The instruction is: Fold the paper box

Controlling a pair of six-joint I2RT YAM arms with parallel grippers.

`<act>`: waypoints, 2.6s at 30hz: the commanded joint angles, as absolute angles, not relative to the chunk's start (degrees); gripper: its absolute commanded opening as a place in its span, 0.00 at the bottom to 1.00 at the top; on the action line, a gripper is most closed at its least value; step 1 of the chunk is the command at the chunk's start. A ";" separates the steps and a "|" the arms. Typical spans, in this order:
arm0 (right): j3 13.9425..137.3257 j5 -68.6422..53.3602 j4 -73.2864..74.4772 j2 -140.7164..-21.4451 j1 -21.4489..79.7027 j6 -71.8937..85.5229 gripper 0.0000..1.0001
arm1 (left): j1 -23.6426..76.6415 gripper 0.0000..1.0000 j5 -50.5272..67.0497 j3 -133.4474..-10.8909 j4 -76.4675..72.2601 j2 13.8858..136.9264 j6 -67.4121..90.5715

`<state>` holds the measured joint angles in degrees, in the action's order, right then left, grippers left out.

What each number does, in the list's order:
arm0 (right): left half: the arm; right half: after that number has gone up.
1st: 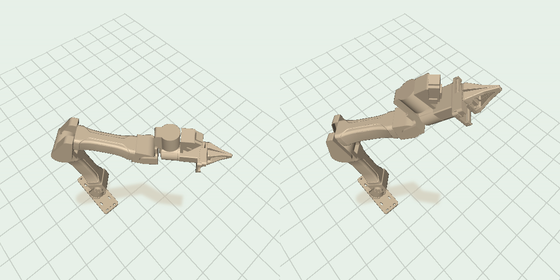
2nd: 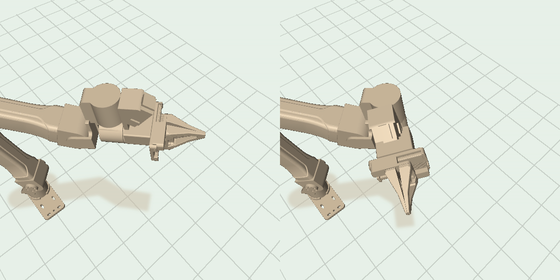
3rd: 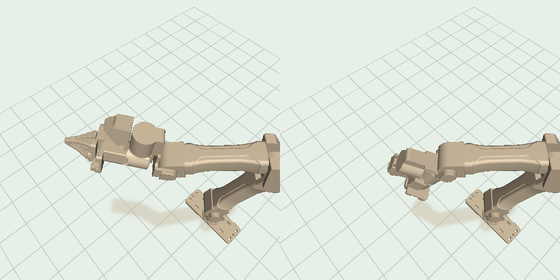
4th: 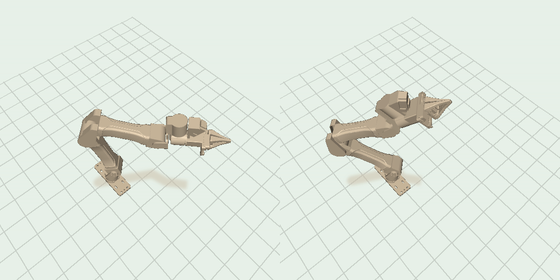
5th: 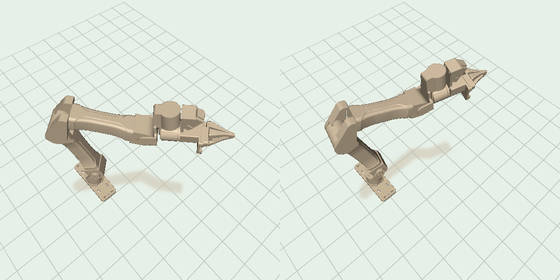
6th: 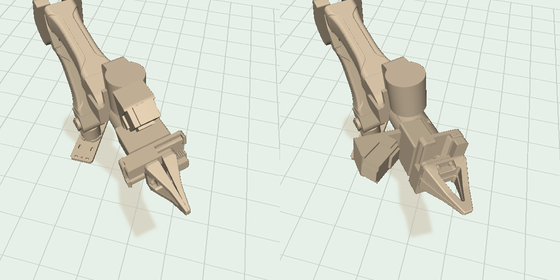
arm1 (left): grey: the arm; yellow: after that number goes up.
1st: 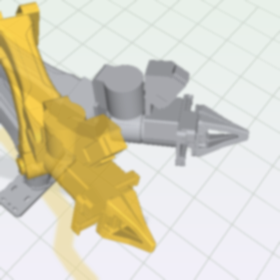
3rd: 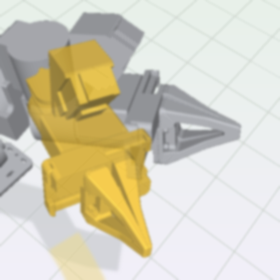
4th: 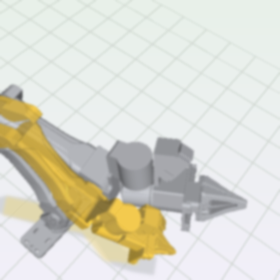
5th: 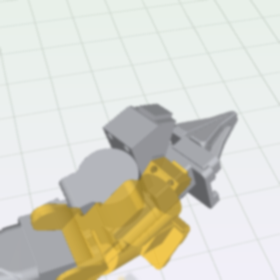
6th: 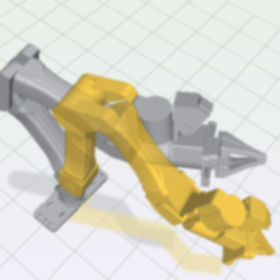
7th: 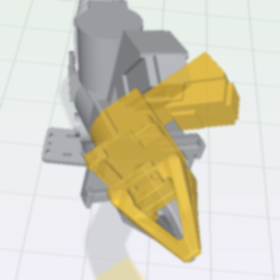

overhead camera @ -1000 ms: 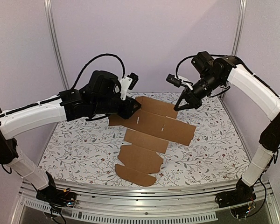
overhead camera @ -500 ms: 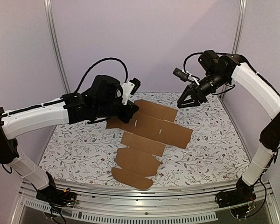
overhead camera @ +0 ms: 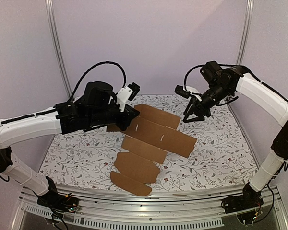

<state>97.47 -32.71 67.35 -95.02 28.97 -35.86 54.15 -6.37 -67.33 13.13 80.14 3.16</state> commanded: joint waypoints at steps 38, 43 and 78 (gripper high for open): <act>99.61 -36.14 60.93 -97.50 38.85 -25.41 0.52 | 54.61 0.00 -1.54 -68.52 8.92 83.38 8.04; 100.59 -28.13 59.77 -98.25 38.85 -21.12 0.45 | 54.67 0.00 -6.57 -67.14 8.97 81.58 9.91; 100.76 -15.97 54.42 -94.73 38.92 -17.51 0.00 | 55.99 0.25 -4.26 -68.14 9.98 83.41 14.34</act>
<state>99.37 -18.04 55.64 -95.72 38.63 -16.32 54.28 -7.94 -66.92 9.26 82.26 13.72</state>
